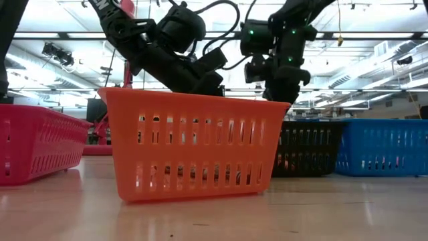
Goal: Sort crayons
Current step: Put the pink crayon into the red basket
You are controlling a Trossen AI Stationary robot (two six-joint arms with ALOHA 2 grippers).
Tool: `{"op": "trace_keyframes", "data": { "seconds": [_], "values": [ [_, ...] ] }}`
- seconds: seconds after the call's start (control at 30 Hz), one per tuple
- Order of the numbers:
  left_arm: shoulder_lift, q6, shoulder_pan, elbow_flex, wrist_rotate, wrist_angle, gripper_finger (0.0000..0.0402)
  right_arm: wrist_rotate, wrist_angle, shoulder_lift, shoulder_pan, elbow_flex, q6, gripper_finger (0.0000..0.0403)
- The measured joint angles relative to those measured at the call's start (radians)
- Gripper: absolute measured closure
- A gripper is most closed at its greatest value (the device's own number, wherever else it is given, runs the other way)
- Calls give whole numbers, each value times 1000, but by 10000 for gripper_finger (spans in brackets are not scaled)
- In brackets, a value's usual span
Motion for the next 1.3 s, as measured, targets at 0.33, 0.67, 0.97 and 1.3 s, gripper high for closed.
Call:
{"op": "trace_keyframes", "data": {
  "seconds": [0.33, 0.67, 0.97, 1.3],
  "values": [
    [0, 0, -3, 0, -1, 23, 248, 26, 41, 0, 79, 0, 24, 378],
    [0, 1, -3, 0, -1, 36, 248, 4, 64, 0, 88, 0, 26, 378],
    [0, 4, -3, 0, -1, 34, 248, -9, 96, -6, 90, 1, 26, 378],
    [0, 4, -3, 0, -1, 31, 263, -48, 130, -21, 92, 2, 29, 378]
  ]
}}
